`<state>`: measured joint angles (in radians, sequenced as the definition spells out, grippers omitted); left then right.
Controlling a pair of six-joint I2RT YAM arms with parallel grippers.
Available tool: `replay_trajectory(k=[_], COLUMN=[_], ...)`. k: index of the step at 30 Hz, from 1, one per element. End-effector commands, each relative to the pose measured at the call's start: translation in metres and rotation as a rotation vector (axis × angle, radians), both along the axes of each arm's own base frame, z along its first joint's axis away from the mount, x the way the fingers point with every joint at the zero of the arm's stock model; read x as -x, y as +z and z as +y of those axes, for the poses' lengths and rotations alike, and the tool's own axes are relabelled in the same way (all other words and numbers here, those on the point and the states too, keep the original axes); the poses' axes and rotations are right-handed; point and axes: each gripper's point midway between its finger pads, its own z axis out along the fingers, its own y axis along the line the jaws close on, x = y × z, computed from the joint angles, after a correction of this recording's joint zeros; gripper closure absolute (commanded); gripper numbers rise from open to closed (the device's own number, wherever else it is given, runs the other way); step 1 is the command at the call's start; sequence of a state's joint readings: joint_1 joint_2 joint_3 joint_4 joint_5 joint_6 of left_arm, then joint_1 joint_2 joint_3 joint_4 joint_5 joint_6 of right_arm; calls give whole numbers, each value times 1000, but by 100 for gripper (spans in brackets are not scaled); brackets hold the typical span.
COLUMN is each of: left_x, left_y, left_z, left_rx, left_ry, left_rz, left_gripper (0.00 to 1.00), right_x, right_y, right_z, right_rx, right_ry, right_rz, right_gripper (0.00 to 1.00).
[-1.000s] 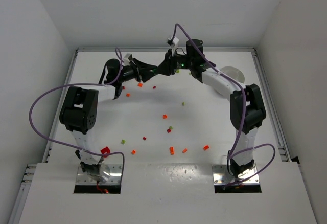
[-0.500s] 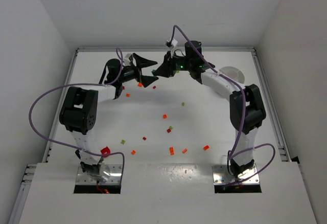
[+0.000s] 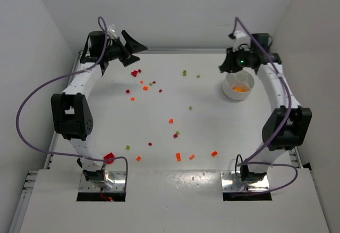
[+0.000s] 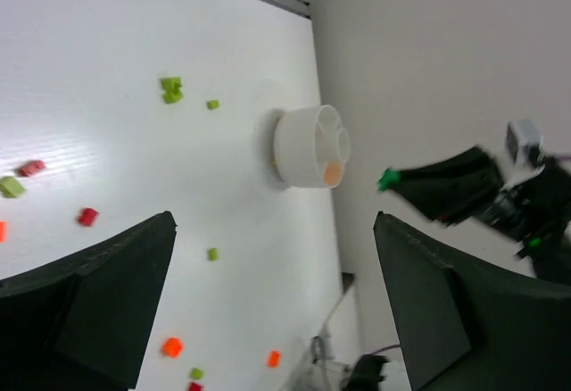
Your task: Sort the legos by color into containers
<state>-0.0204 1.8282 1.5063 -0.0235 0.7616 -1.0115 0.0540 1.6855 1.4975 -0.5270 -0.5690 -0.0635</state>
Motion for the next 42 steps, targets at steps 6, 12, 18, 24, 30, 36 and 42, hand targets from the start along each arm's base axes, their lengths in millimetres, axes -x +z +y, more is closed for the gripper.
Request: replay_trajectory(k=[6, 12, 18, 24, 30, 36, 42], left_x=[18, 30, 35, 34, 34, 38, 49], left_y=[-8, -1, 3, 2, 0, -5, 0], left_z=[19, 21, 28, 34, 38, 49, 51], left_rx=[-368, -500, -560, -590, -620, -682, -705], left_ry=[-155, -203, -105, -79, -70, -36, -45], left_rz=[-168, -263, -232, -230, -239, -229, -261], left_gripper=[0, 0, 0, 0, 0, 0, 0], right_x=[16, 17, 9, -4, -15, -32, -39], right_y=[-3, -27, -50, -62, -75, -79, -90], right_z=[-180, -208, -214, -217, -217, -220, -225], right_rx=[273, 230, 161, 134, 125, 119, 123], right_ry=[-282, -300, -337, -352, -375, -418, -431], right_rz=[120, 232, 291, 310, 312, 299, 307], right_gripper=[100, 100, 100, 100, 100, 97, 93])
